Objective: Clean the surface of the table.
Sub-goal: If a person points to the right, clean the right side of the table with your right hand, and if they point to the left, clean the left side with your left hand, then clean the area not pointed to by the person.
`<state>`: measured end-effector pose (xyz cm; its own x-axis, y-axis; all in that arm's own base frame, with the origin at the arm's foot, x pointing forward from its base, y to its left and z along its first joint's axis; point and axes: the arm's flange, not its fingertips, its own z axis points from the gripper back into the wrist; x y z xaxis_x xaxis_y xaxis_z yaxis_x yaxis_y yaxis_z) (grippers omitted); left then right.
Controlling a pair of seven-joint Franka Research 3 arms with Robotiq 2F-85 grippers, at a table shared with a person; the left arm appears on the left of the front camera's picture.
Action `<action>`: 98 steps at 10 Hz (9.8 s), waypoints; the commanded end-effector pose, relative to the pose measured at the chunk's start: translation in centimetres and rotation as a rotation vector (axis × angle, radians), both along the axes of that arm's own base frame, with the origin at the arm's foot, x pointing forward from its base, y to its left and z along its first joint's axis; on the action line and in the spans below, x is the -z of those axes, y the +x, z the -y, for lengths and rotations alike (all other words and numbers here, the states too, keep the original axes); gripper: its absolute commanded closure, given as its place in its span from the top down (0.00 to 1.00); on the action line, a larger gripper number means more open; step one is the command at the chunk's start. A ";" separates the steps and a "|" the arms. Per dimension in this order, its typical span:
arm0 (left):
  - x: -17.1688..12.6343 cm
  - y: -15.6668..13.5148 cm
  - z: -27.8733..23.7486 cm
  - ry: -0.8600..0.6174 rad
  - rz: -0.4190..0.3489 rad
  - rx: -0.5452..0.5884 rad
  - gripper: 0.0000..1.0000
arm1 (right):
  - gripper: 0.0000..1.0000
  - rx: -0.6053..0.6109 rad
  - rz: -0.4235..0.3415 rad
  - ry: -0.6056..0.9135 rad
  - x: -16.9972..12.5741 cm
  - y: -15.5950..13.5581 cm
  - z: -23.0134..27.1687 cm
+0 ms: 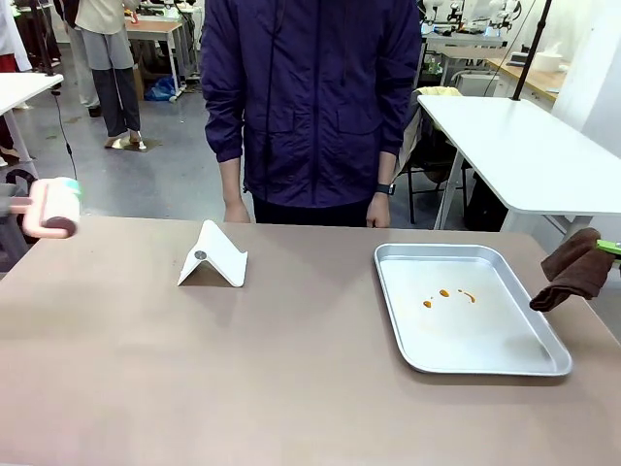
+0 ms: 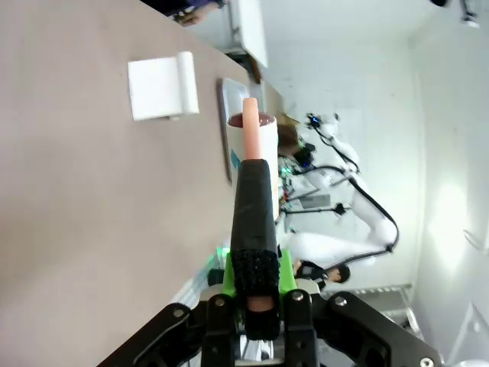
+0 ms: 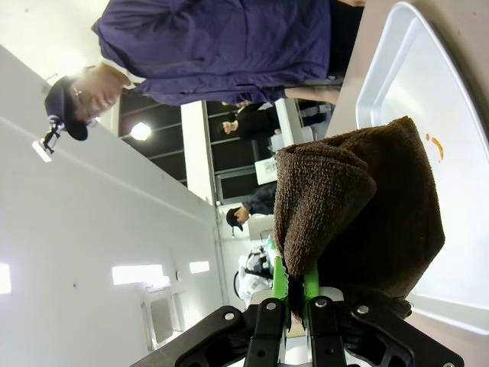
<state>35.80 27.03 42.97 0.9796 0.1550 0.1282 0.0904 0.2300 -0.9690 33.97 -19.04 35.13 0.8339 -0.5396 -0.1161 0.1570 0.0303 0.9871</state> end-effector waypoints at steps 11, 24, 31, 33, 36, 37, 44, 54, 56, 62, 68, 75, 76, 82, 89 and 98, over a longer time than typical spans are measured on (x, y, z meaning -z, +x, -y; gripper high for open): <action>7.5 -4.4 -5.9 -0.082 0.025 0.107 0.22 | 0.05 -0.013 0.009 0.004 -0.7 -0.2 0.1; 7.5 -4.4 -5.9 -0.082 0.025 0.107 0.22 | 0.08 -0.046 0.013 -0.101 -1.7 1.1 -1.5; 7.5 -4.4 -5.9 -0.082 0.025 0.107 0.22 | 0.08 -0.389 -0.034 -0.738 -7.0 11.4 -10.1; 7.5 -4.4 -5.9 -0.082 0.025 0.107 0.22 | 0.08 -0.449 -0.055 -0.900 -6.3 13.5 -11.0; 7.5 -4.4 -5.9 -0.082 0.025 0.107 0.22 | 0.08 -0.484 -0.108 -0.996 -2.9 15.4 -12.3; 7.5 -4.4 -5.9 -0.082 0.025 0.107 0.22 | 0.08 -0.472 -0.120 -0.982 -1.3 15.9 -12.7; 7.5 -4.4 -5.9 -0.082 0.025 0.107 0.22 | 0.08 -0.444 -0.123 -0.722 6.5 17.9 -17.3; 7.5 -4.4 -5.9 -0.082 0.025 0.107 0.22 | 0.08 -0.822 -0.014 -0.695 9.2 13.1 -24.2; 7.5 -4.4 -5.9 -0.082 0.025 0.107 0.22 | 0.08 -0.862 0.036 -0.799 9.0 12.7 -23.7; 7.5 -4.4 -5.9 -0.082 0.025 0.107 0.22 | 0.08 -0.500 -0.009 -0.778 8.7 15.4 -19.9; 7.5 -4.4 -5.9 -0.082 0.025 0.107 0.22 | 0.08 -0.195 -0.168 -0.684 8.3 16.9 -17.5; 7.5 -4.4 -5.9 -0.082 0.025 0.107 0.22 | 0.08 -0.273 -0.099 -0.119 5.8 16.3 -16.4; 7.5 -4.4 -5.9 -0.082 0.025 0.107 0.22 | 0.08 -0.333 -0.126 -0.021 5.2 16.0 -16.2; 7.5 -4.4 -5.9 -0.082 0.025 0.107 0.22 | 0.08 -0.688 -0.123 0.237 -3.2 10.4 -10.1; 7.5 -4.4 -5.9 -0.082 0.025 0.107 0.22 | 0.08 -0.447 -0.036 0.156 -1.6 6.2 -1.6; 7.5 -4.4 -5.9 -0.082 0.025 0.107 0.22 | 0.08 -0.478 -0.073 0.148 -2.1 6.1 -1.0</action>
<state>31.59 33.29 35.05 0.9888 0.0430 0.1428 0.1354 0.1419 -0.9806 40.07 -18.06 36.36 0.9707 -0.0860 -0.2246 0.2229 -0.0294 0.9744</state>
